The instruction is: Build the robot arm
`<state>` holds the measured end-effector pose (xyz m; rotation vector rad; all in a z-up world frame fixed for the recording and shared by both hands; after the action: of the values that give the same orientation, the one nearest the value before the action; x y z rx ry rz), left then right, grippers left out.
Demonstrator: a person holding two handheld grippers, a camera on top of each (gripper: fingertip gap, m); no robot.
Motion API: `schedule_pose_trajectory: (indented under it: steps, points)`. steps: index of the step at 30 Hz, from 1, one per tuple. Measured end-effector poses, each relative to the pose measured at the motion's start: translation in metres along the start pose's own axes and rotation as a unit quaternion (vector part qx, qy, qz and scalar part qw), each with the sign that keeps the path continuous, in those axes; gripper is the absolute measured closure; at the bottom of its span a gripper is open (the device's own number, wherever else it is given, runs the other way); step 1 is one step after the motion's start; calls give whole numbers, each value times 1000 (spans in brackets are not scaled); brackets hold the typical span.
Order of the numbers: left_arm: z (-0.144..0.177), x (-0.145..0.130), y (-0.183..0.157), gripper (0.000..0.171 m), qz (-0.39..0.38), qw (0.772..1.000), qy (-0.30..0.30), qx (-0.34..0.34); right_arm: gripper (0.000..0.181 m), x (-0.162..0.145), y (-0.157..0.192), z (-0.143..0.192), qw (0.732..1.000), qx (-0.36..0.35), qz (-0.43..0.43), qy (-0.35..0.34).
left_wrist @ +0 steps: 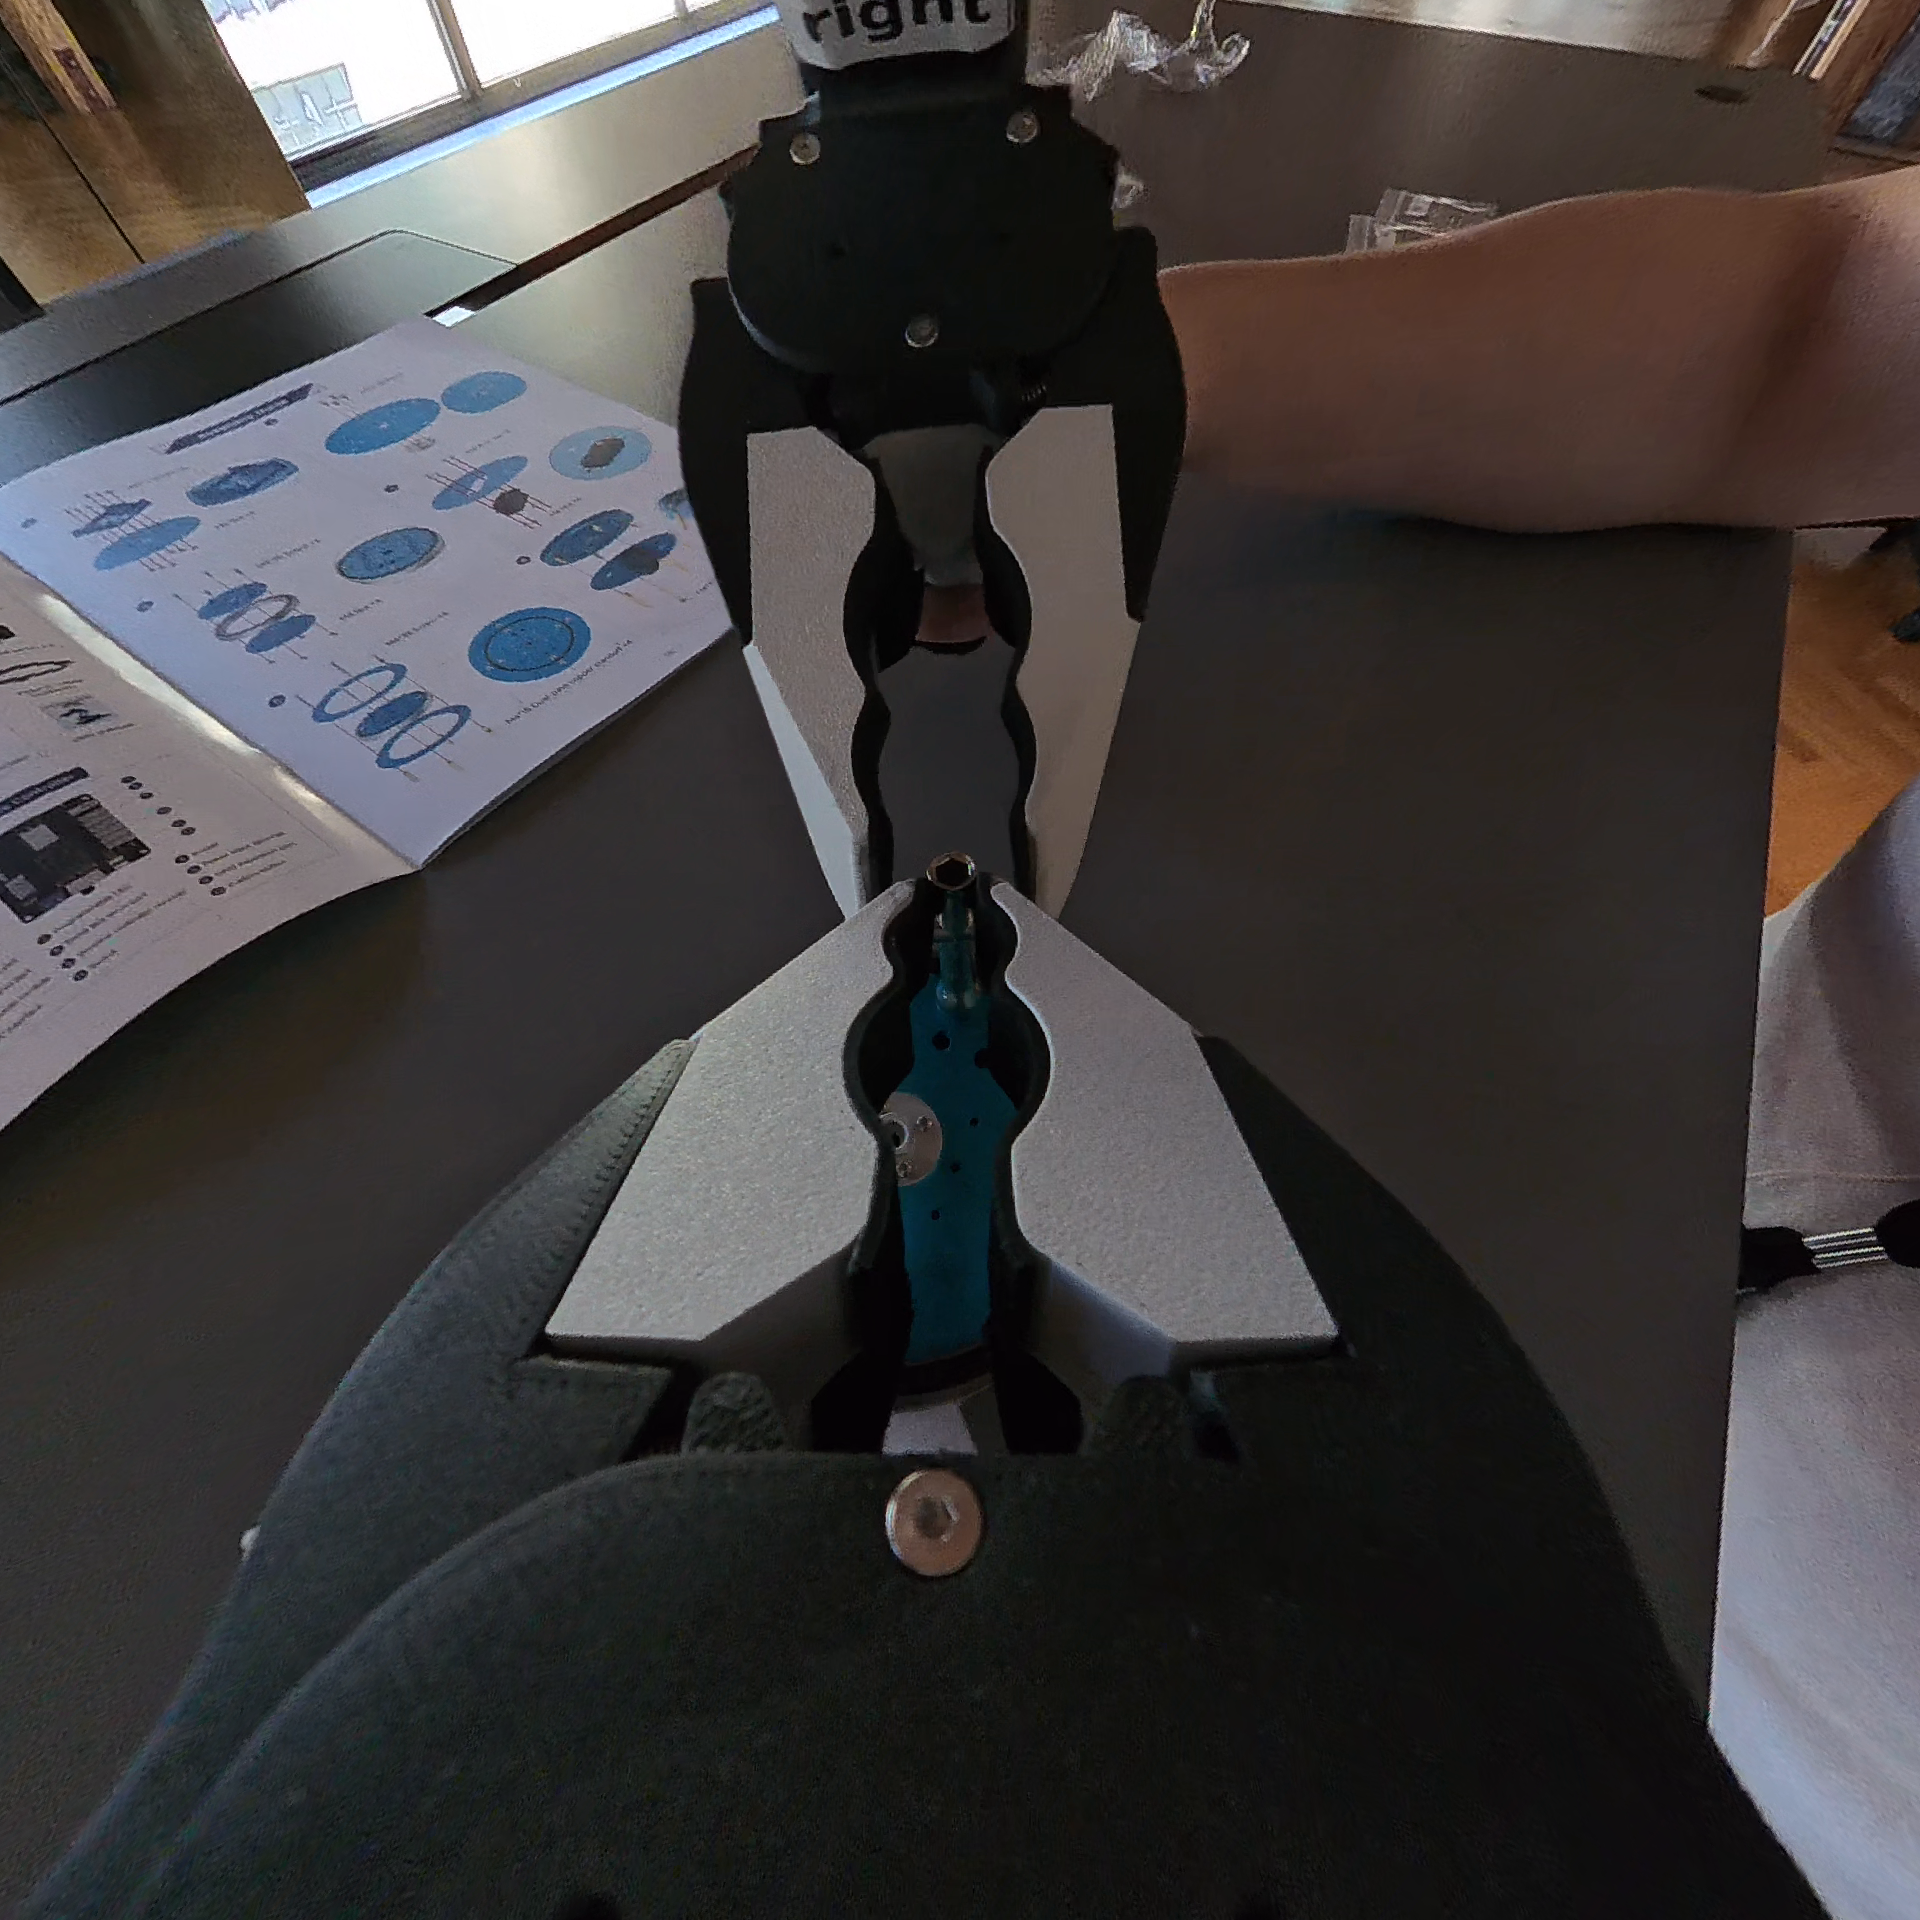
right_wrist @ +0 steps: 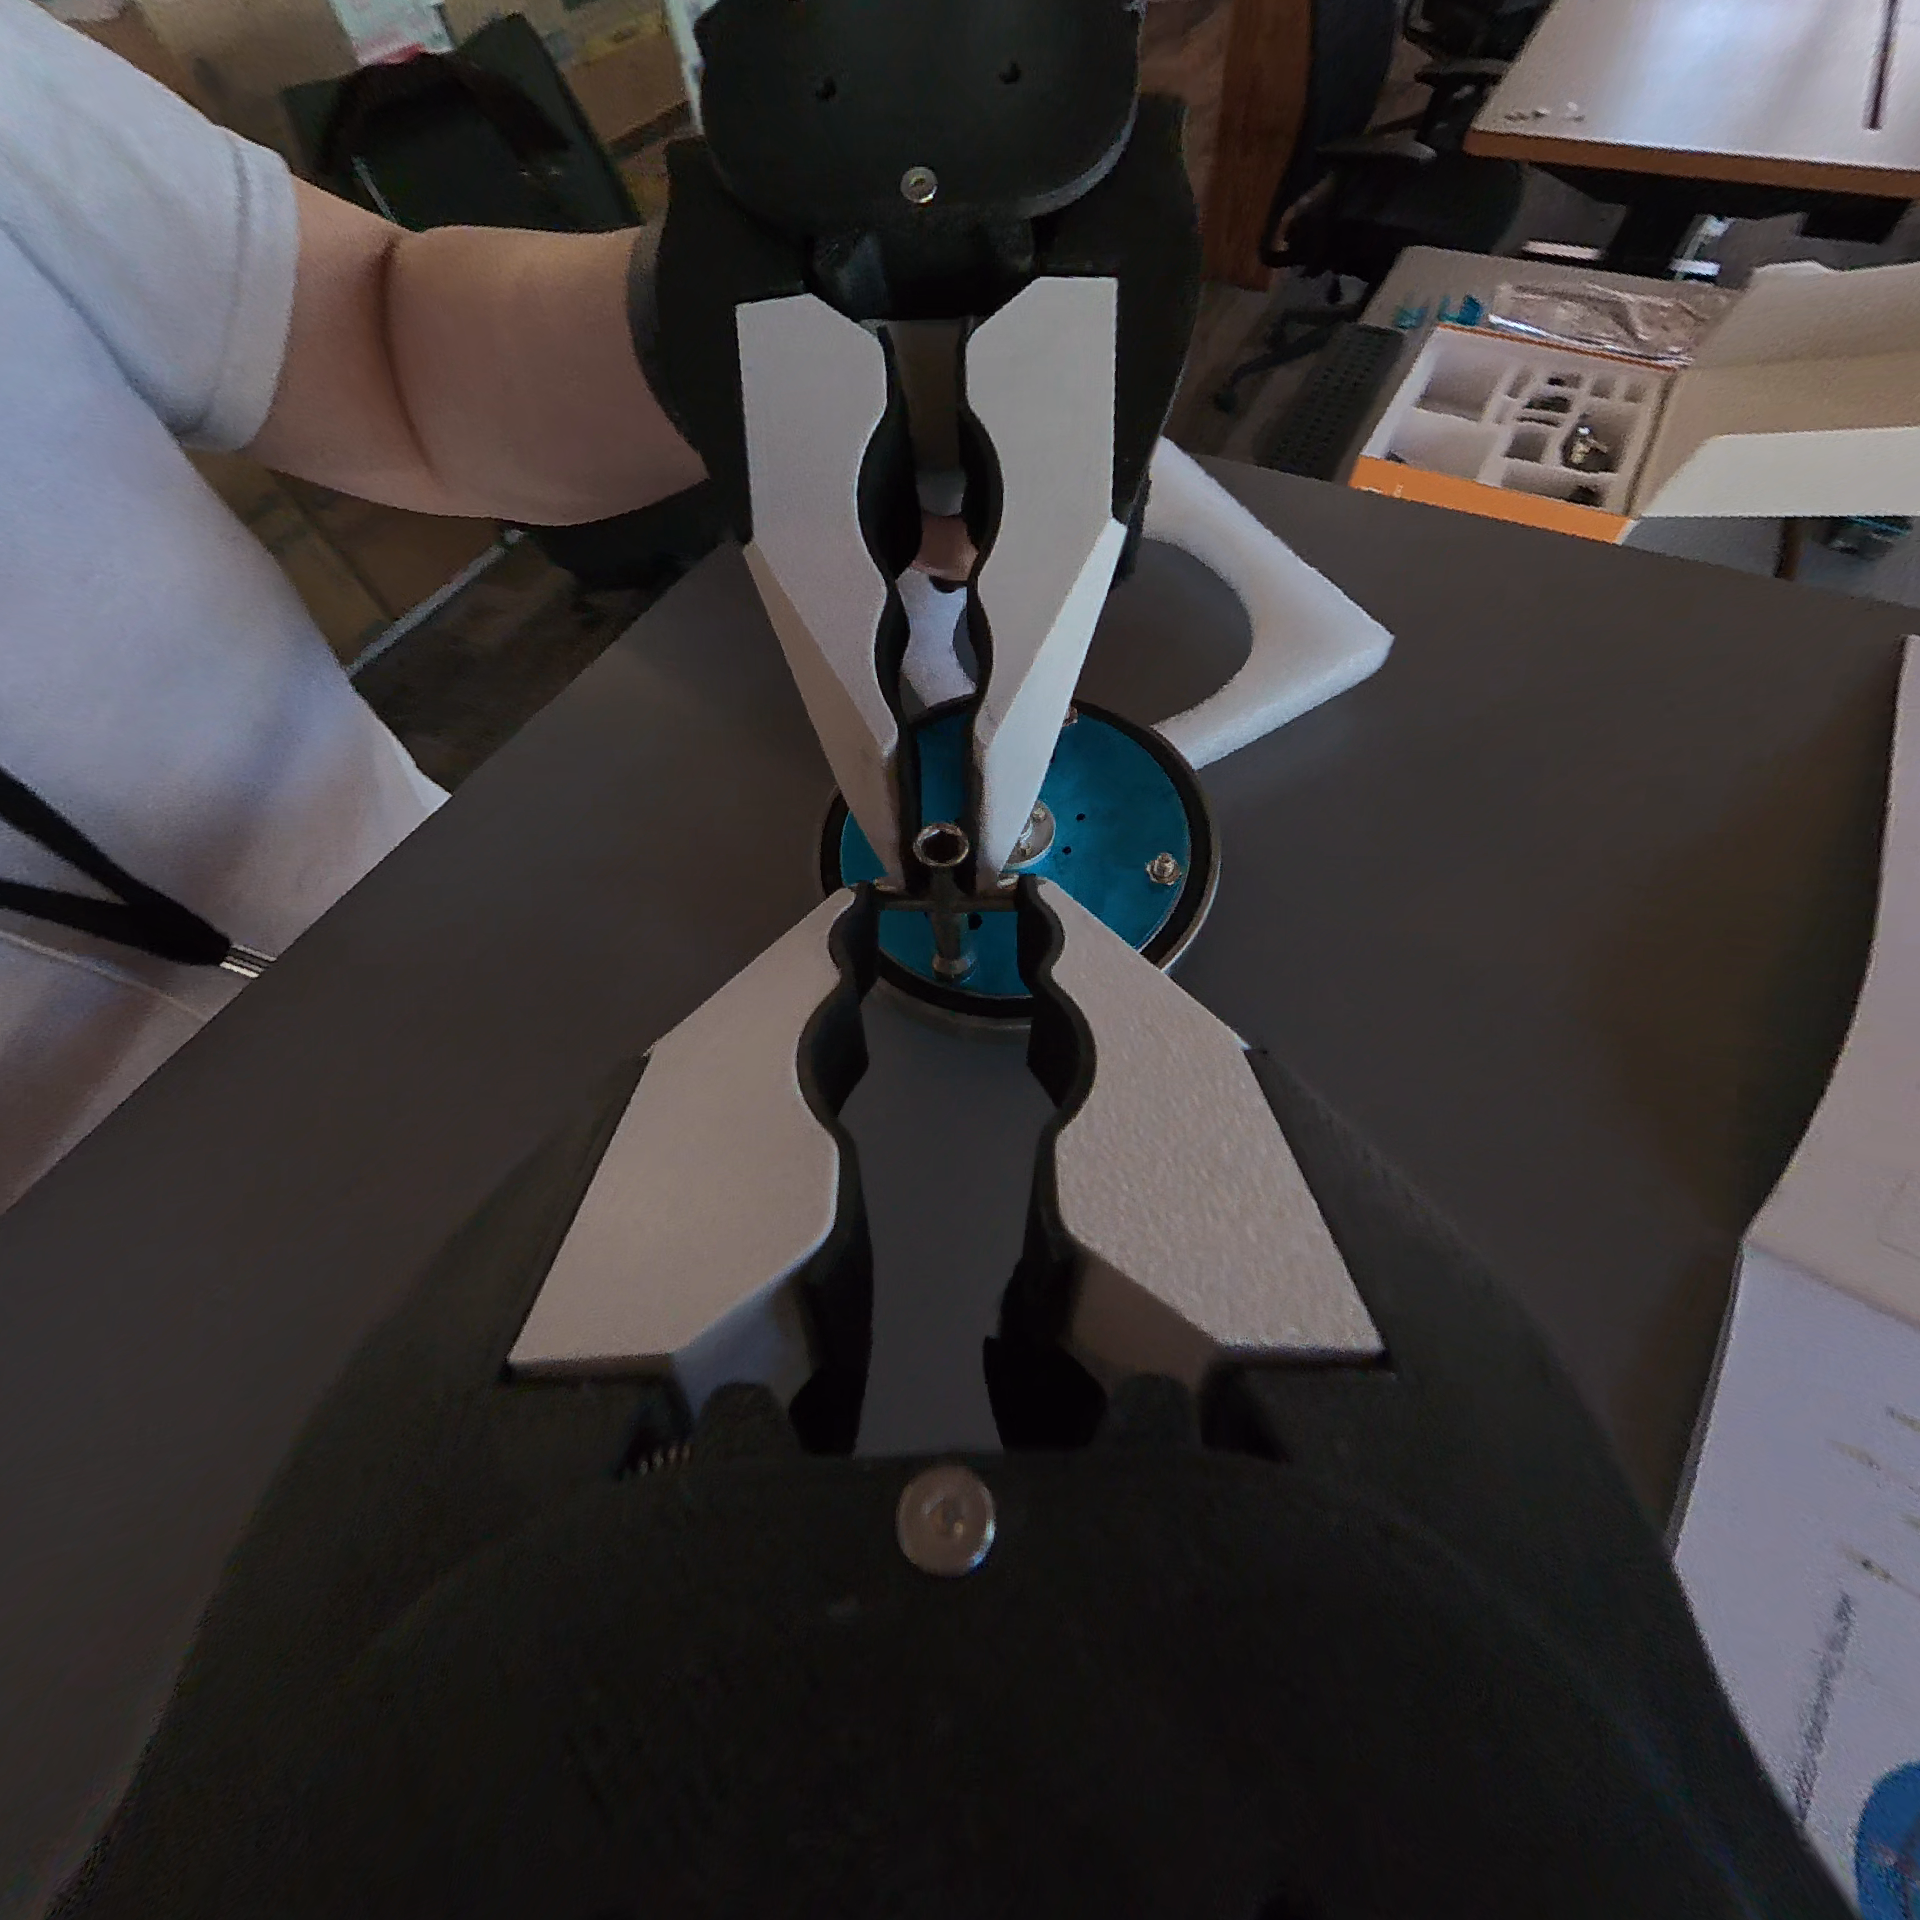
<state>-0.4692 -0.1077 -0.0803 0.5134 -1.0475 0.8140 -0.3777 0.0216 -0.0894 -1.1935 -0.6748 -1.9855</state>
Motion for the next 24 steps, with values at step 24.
schedule_pose_trajectory:
  steps: [24]
  points:
    - [6, -4, -11, 160, 226, 970, -54, 71, 155, 9, 13, -9, 997, -78, 11, 26]
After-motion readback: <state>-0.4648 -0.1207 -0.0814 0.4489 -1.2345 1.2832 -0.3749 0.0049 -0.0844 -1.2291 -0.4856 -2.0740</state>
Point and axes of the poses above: each gripper's, where its closed fingertips meet, z back along the fingers, x out of its top, y = z × x across the jaws, the point moved 10 cm from there along z, back along the fingers, and after that the axes turned 1 degree about -y, right-handed, at the moved point
